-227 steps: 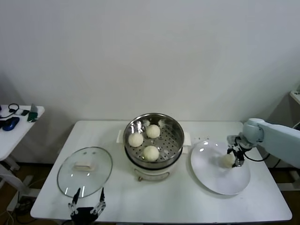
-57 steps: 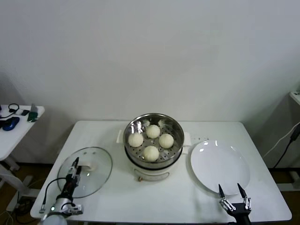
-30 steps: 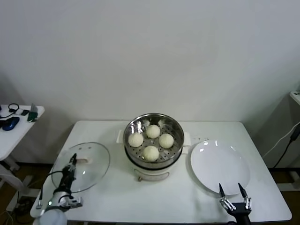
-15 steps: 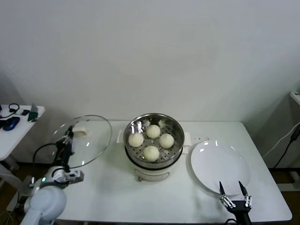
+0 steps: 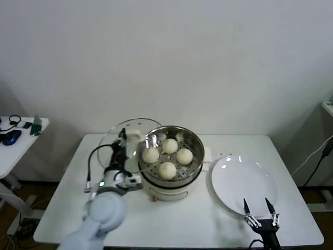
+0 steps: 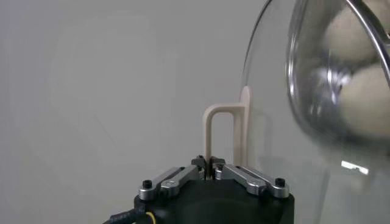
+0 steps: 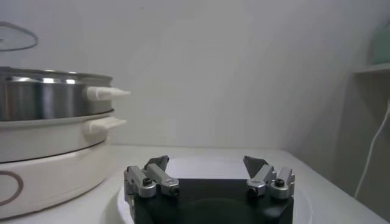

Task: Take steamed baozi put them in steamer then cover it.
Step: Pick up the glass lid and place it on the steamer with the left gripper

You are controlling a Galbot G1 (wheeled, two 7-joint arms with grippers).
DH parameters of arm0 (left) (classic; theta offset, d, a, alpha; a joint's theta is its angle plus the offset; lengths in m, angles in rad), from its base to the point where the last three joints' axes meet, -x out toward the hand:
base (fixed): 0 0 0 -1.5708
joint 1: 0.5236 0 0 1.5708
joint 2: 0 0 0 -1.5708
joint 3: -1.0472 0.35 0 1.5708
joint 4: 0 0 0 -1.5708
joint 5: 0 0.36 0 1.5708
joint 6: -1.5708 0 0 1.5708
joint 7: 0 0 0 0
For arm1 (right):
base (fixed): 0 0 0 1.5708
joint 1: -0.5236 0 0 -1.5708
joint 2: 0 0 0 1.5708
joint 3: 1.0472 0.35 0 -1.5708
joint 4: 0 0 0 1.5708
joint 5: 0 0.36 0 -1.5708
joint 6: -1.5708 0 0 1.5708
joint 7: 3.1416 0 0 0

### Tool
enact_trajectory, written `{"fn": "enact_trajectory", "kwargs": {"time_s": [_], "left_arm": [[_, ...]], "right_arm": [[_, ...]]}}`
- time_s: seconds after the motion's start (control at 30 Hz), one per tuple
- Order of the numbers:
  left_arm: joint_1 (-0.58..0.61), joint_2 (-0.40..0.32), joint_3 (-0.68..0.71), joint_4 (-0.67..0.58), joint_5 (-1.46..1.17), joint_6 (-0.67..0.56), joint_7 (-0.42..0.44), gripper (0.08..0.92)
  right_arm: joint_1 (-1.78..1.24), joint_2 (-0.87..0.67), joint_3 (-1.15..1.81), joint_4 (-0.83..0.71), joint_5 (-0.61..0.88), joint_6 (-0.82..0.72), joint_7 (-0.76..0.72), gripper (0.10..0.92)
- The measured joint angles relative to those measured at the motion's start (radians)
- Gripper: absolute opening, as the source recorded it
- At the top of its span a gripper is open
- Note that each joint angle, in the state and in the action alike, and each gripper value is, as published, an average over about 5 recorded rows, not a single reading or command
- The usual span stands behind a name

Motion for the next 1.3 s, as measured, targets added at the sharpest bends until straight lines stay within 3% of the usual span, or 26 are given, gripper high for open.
{"fn": "enact_trajectory", "kwargs": {"time_s": [0.33, 0.6, 1.3], "left_arm": [[-0.072, -0.164, 0.155, 0.105, 0.158, 0.038, 0.028, 0.14], [-0.084, -0.249, 0.197, 0.187, 0.236, 0.046, 0.033, 0.14], [-0.092, -0.291, 0.196, 0.284, 0.286, 0.034, 0.017, 0.14]], "right_arm": [[0.009, 0.001, -0.003, -0.01, -0.002, 0.0, 0.008, 0.823], [0.011, 0.0, -0.004, -0.018, 0.0, 0.008, 0.01, 0.823], [0.003, 0.003, 0.007, -0.026, 0.0, 0.033, 0.007, 0.823]]}}
